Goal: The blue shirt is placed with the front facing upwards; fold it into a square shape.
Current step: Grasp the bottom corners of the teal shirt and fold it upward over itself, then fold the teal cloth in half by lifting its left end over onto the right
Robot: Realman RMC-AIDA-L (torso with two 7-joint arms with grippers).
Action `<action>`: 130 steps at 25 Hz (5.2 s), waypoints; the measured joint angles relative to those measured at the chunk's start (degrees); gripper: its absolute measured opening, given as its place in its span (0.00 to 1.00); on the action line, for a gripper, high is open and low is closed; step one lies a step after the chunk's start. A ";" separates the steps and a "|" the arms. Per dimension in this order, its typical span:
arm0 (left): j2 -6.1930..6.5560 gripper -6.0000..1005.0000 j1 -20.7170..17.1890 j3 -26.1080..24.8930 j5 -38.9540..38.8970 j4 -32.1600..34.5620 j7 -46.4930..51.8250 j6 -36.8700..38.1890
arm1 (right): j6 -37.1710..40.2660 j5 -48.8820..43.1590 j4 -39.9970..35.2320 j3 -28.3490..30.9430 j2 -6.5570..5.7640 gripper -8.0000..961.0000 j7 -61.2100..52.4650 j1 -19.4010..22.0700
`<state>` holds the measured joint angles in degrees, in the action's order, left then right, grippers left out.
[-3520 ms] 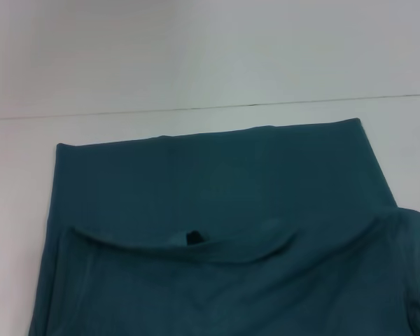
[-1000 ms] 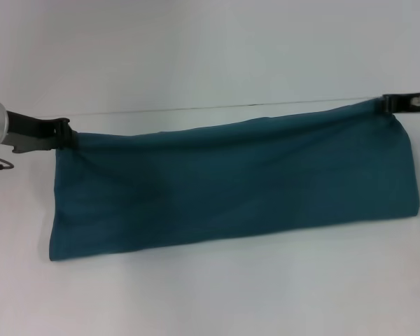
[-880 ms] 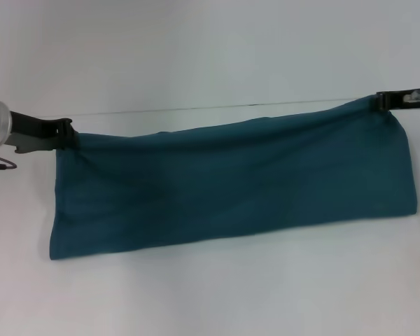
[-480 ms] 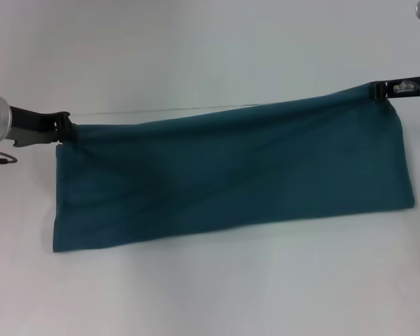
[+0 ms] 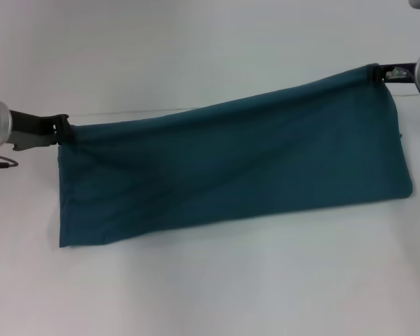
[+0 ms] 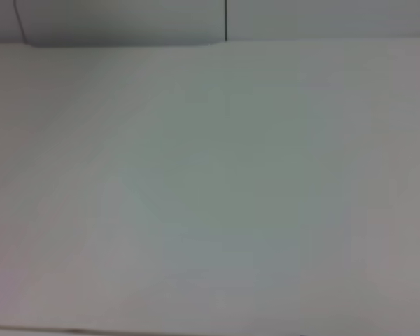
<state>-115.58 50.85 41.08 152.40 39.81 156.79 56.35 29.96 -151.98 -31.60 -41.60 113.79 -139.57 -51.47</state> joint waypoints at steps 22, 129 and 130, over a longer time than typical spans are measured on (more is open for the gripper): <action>-1.47 0.11 -0.21 -0.14 -0.69 0.03 -0.28 -4.72 | -8.68 0.37 3.45 -4.68 1.41 0.05 -0.05 -0.06; -6.67 0.63 -16.18 -2.74 -38.35 -8.34 -22.29 -10.66 | 59.69 53.19 -0.13 7.50 -0.41 0.92 27.09 32.67; -6.62 0.63 -16.31 -2.38 -38.34 -8.34 -22.13 -10.66 | 59.69 53.19 -0.13 7.50 -0.47 0.92 27.09 32.68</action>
<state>-122.19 34.54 38.70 114.06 31.47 134.67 45.68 89.65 -98.79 -31.73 -34.10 113.33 -112.48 -18.79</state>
